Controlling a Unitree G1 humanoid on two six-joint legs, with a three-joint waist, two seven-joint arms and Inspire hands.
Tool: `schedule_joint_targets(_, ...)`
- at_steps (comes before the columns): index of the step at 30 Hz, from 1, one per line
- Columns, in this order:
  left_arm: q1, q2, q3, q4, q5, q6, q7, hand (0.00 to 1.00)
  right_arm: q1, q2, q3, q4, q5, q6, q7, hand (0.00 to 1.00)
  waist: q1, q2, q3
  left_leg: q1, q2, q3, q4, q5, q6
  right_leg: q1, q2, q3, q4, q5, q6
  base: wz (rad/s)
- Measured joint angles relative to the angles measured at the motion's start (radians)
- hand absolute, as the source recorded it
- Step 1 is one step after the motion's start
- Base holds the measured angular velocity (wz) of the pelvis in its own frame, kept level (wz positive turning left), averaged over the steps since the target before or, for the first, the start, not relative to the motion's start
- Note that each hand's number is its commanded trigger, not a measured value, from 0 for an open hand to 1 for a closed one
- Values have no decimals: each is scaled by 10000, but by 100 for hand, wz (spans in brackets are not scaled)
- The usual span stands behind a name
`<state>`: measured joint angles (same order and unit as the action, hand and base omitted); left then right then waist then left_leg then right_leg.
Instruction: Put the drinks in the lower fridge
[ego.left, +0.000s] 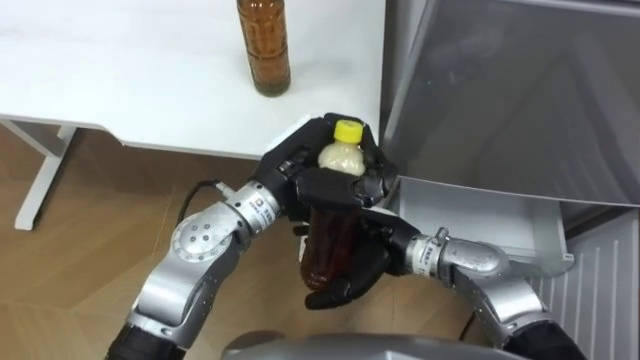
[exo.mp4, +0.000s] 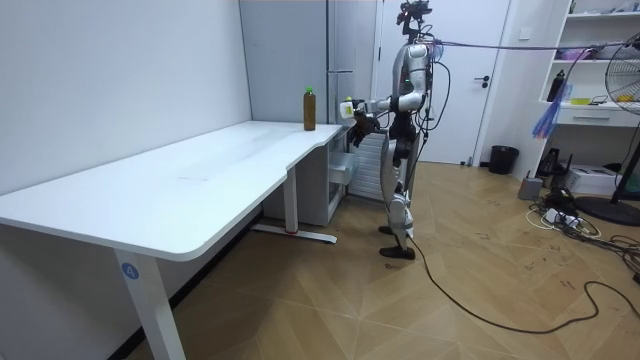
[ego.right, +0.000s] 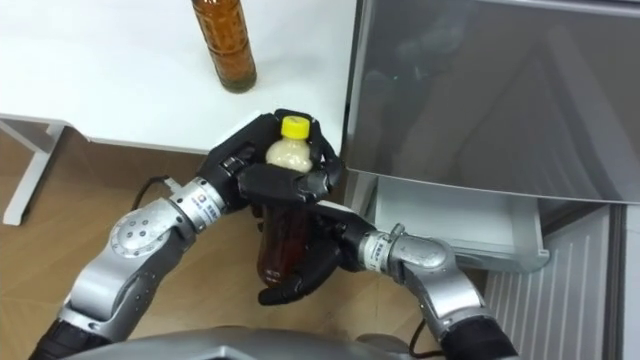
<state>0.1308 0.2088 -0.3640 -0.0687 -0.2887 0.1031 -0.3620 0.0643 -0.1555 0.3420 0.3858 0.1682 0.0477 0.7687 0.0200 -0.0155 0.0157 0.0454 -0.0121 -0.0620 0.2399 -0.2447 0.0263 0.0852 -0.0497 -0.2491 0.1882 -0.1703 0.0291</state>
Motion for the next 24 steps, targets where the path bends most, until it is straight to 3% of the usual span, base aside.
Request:
schedule_joint_targets(6, 8, 3, -47, 104, 205, 0, -52, 100, -5, 34, 14, -2, 367, 113, 52, 0, -138, 3, -1, 8, 0, 42, 56, 2, 2, -3, -8, 32, -9, 0, 0, 0)
schedule_joint_targets(8, 21, 5, -56, 106, 205, 0, -51, 100, -4, 32, 16, 0, 370, 139, 55, 51, -175, 3, 0, 11, -1, 42, 64, 2, 2, 3, -9, 36, -10, 0, 0, 0)
schedule_joint_targets(9, 21, 7, -62, 106, 205, 0, -49, 100, -4, 32, 16, 1, 371, 151, 55, 69, -181, 3, 0, 11, -1, 42, 65, 2, 2, 4, -9, 36, -12, 0, 0, 0)
schedule_joint_targets(10, 22, 15, -77, 107, 205, 0, -47, 100, -4, 31, 20, 0, 371, 165, 56, 74, -182, 4, 0, 10, 1, 42, 66, 2, 2, 4, -8, 35, -12, 0, 0, 0)
schedule_joint_targets(11, 23, 29, -88, 107, 205, 0, -43, 100, -4, 29, 26, 1, 371, 177, 57, 96, -180, 5, 1, 9, 4, 42, 69, 2, 2, 5, -5, 35, -12, 0, 0, 0)
schedule_joint_targets(12, 23, 31, -95, 107, 205, 0, -41, 100, -3, 27, 29, 1, 372, 182, 57, 100, -189, 5, 1, 10, 5, 46, 69, 2, 2, 4, -5, 40, -13, 0, 0, 0)
schedule_joint_targets(24, 33, 34, -79, 116, 139, 0, -15, 100, 73, -107, 209, 0, 682, 517, 407, 100, -188, 53, 19, -10, 6, 66, -21, 0, 4, -15, -1, 29, -2, 0, 0, 0)
